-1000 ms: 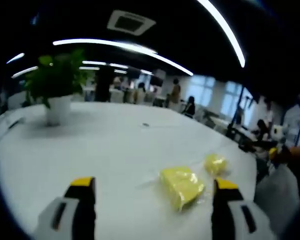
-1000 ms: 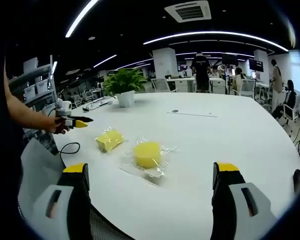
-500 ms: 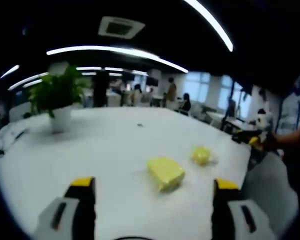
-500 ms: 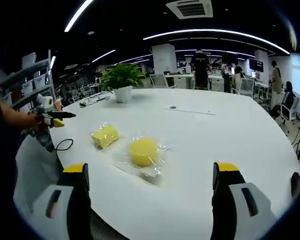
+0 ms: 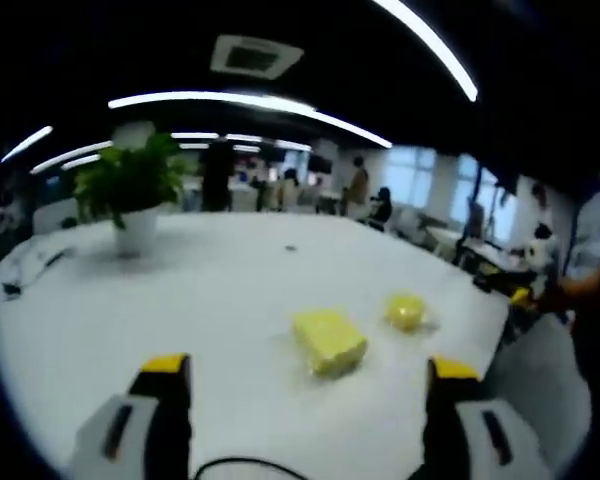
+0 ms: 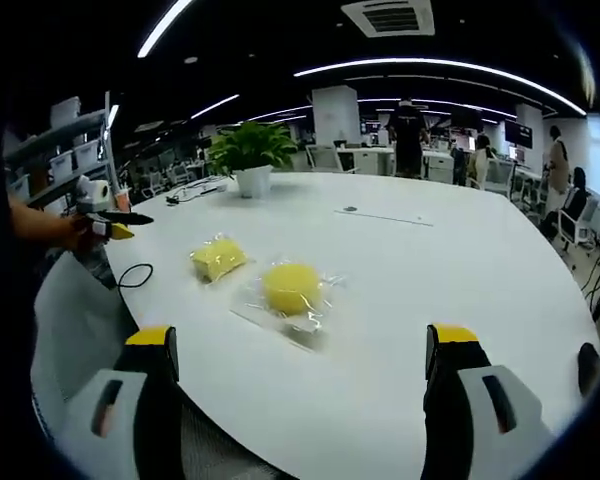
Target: Compare the silicone blocks by pressing each to a similar depth, holding the contact briefly, and releasing to observe deformation and rebound differences across the visible hardness samples.
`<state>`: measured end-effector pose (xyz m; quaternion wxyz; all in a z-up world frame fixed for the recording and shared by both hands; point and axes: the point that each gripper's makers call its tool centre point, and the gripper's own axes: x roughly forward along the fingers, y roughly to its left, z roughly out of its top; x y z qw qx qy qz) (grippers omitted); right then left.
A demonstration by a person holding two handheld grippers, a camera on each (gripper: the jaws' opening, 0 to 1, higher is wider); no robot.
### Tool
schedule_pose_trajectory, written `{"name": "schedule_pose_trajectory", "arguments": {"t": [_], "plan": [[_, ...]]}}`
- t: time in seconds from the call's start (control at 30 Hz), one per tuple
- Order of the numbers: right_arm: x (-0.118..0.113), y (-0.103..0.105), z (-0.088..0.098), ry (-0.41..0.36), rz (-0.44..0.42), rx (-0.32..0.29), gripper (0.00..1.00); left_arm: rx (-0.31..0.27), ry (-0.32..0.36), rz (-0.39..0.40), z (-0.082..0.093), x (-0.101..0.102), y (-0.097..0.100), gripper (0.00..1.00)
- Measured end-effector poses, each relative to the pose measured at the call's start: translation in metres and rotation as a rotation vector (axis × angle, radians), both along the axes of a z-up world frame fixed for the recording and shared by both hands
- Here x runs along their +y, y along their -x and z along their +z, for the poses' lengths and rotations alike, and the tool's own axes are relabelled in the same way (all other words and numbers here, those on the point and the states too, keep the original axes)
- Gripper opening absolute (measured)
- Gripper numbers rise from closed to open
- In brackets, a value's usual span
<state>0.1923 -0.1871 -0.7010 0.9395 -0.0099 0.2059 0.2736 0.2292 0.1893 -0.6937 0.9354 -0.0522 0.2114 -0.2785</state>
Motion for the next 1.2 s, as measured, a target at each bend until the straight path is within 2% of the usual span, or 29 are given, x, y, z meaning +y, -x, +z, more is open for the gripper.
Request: {"name": "schedule_pose_trajectory", "arguments": {"t": [0.07, 0.17, 0.27, 0.33, 0.4, 0.6, 0.63, 0.67, 0.7, 0.73, 0.8, 0.83, 1.0, 1.2], "plan": [[-0.002, -0.001, -0.001, 0.002, -0.003, -0.003, 0.96, -0.021, 0.008, -0.006, 0.003, -0.004, -0.001, 1.0], [-0.004, 0.0, -0.003, -0.008, -0.014, 0.012, 0.97, 0.004, 0.0, -0.022, -0.001, -0.011, -0.002, 1.0], [-0.003, 0.0, -0.003, -0.003, -0.007, 0.009, 0.96, 0.018, 0.035, -0.043, 0.003, -0.019, -0.004, 1.0], [-0.005, -0.001, -0.004, -0.007, -0.015, 0.011, 0.96, 0.029, 0.005, -0.065, -0.001, -0.024, -0.001, 1.0], [-0.006, -0.002, -0.003, -0.03, -0.026, 0.014, 0.96, 0.037, 0.014, -0.079, 0.0, -0.03, -0.002, 1.0], [-0.006, 0.0, -0.002, -0.031, -0.036, 0.013, 0.96, 0.085, 0.118, -0.085, 0.012, -0.048, -0.016, 1.0], [-0.007, 0.0, -0.002, -0.032, -0.039, 0.012, 0.96, 0.117, 0.135, -0.069, 0.011, -0.051, -0.02, 0.99], [-0.008, 0.0, -0.002, -0.033, -0.04, 0.011, 0.96, 0.138, 0.127, -0.062, 0.009, -0.051, -0.023, 0.95], [-0.009, 0.001, -0.002, -0.036, -0.042, 0.013, 0.96, 0.127, 0.126, -0.059, 0.013, -0.052, -0.028, 0.9], [-0.01, 0.001, -0.002, -0.044, -0.045, 0.013, 0.96, 0.112, 0.17, -0.048, 0.017, -0.056, -0.034, 0.91], [-0.009, 0.002, -0.002, -0.054, -0.047, 0.017, 0.96, 0.13, 0.239, -0.043, 0.024, -0.063, -0.041, 1.0], [-0.009, 0.003, -0.003, -0.05, -0.045, 0.019, 0.96, 0.134, 0.257, -0.04, 0.026, -0.065, -0.045, 0.99], [-0.011, 0.006, -0.005, -0.056, -0.051, 0.025, 0.96, 0.142, 0.246, -0.074, 0.027, -0.081, -0.065, 1.0], [-0.013, 0.006, -0.003, -0.061, -0.062, 0.019, 0.96, 0.151, 0.229, -0.095, 0.028, -0.099, -0.078, 1.0]]}}
